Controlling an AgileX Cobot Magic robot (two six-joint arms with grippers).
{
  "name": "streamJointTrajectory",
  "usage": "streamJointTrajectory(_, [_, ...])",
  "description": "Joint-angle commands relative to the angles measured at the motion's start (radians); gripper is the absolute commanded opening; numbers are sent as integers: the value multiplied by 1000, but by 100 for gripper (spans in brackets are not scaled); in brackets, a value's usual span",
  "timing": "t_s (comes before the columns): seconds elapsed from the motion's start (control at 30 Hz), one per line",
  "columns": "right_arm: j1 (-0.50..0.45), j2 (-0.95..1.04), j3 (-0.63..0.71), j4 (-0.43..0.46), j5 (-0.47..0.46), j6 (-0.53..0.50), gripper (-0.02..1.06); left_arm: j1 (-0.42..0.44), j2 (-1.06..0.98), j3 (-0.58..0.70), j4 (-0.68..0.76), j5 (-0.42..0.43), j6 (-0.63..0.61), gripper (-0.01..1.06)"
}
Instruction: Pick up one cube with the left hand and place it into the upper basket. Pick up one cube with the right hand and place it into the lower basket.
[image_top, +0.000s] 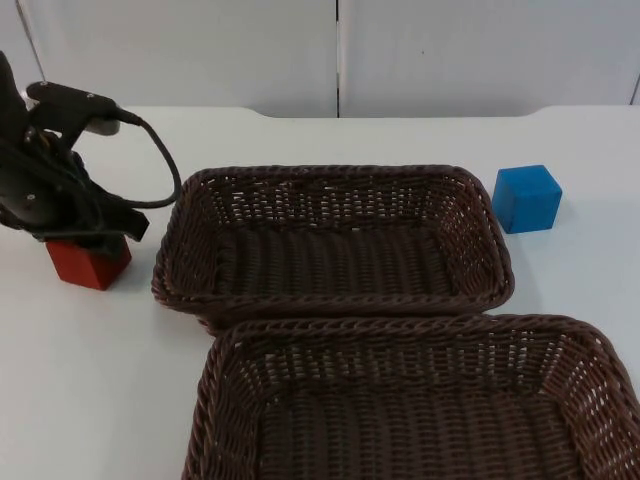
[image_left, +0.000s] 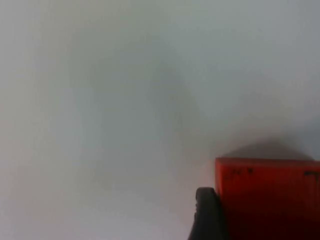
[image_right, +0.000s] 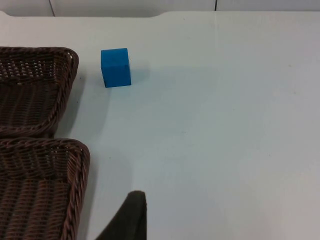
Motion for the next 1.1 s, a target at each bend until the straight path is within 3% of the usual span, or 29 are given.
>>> streamJointTrajectory(0.0, [-7, -3, 1, -4, -6, 1, 105, -5, -46, 0, 1, 13, -31, 0])
streamJointTrajectory(0.63, [-7, -3, 1, -4, -6, 1, 105, -5, -421, 0, -31, 109, -81, 0])
streamJointTrajectory(1.07, [-7, -3, 1, -4, -6, 1, 105, -5, -453, 0, -27, 149, -81, 0])
